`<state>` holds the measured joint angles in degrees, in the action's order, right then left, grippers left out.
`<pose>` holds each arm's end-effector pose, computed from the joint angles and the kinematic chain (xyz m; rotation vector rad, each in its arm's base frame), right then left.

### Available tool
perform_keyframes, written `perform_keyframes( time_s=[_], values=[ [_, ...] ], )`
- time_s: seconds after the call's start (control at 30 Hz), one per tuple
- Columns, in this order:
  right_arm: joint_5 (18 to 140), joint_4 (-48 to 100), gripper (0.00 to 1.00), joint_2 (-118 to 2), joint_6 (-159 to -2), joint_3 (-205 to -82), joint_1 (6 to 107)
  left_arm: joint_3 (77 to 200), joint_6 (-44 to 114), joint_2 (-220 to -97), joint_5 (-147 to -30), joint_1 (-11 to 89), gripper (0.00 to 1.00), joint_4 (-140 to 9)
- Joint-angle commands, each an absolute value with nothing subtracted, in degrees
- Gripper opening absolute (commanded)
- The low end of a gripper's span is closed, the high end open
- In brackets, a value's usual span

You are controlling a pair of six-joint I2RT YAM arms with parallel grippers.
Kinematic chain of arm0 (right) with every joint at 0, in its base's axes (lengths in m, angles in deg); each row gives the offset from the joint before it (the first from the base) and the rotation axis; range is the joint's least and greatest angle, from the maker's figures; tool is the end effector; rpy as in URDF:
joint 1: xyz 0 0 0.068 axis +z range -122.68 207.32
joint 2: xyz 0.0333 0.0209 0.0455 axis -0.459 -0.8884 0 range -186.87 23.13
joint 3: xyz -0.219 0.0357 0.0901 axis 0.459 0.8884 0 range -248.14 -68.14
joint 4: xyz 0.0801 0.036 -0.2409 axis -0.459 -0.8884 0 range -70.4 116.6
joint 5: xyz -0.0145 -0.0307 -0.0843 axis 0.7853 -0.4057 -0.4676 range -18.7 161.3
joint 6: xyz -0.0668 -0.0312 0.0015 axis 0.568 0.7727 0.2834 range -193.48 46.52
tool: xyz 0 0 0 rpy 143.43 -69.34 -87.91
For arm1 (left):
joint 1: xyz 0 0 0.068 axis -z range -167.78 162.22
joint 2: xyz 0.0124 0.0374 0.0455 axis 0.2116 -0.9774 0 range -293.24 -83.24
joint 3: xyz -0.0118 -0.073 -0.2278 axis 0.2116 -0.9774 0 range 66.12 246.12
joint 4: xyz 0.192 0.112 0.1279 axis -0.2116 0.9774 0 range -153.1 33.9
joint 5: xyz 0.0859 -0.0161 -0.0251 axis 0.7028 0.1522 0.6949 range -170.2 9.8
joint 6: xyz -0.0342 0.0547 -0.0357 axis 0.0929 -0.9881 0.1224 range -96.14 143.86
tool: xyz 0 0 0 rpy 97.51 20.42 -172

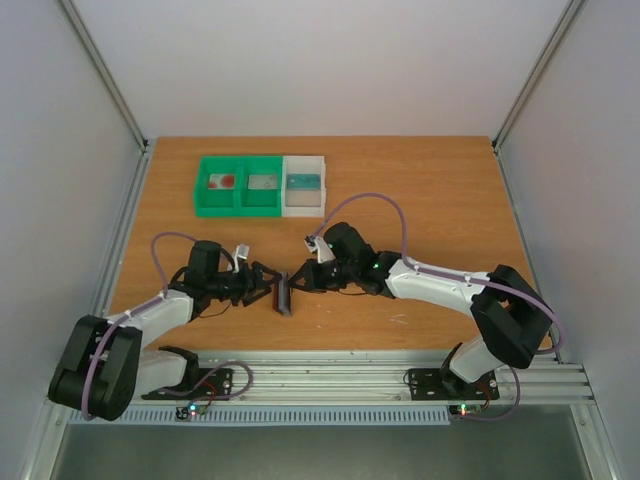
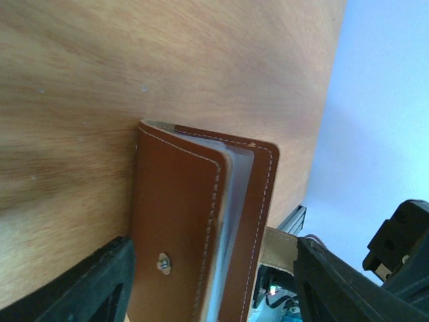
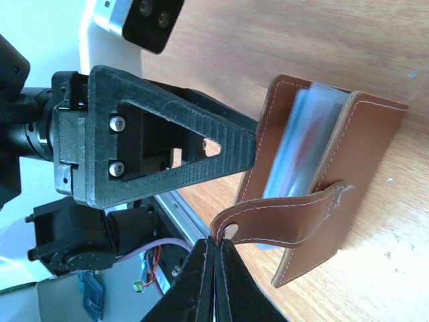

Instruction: Take the credit cards out of the card holder

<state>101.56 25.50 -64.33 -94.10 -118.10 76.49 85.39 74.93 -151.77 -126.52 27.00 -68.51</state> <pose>0.1962 0.2743 0.1650 -0.9019 2.2680 1.2029 0.2032 -0.0997 0.1038 -0.3445 2.5093 -1.4720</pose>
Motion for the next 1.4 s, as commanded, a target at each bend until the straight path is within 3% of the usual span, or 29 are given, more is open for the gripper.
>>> perform_keyframes(
  time_s=[0.0,0.47,0.63,0.73,0.83,0.97,1.37],
  values=[
    [102.57,28.10,0.01,-65.20,-95.14,-117.81,76.28,84.67,74.11,-152.98,-126.99,27.29,0.63,-71.38],
    [94.55,17.59,0.01,-60.93,-89.31,-114.66,74.40,85.80,71.06,-152.98,-125.02,27.33,0.28,-67.20],
    [93.32,15.70,0.01,-60.94,-88.13,-114.09,74.17,85.86,70.88,-153.78,-125.29,27.41,0.10,-67.59],
    [90.82,12.08,0.08,-60.68,-87.77,-114.91,74.17,85.73,71.27,-153.88,-125.73,27.42,0.01,-68.18],
    [89.67,7.53,0.15,-59.91,-86.95,-117.27,74.17,85.72,71.73,-153.28,-125.59,27.76,0.00,-68.30],
    [88.15,2.51,0.31,-57.67,-86.58,-119.82,74.17,86.09,72.02,-153.21,-124.95,28.51,0.01,-68.26],
    [92.05,0.73,0.45,-56.44,-88.48,-124.49,75.80,88.28,73.46,-156.73,-122.64,33.55,0.00,-70.30]
  ],
)
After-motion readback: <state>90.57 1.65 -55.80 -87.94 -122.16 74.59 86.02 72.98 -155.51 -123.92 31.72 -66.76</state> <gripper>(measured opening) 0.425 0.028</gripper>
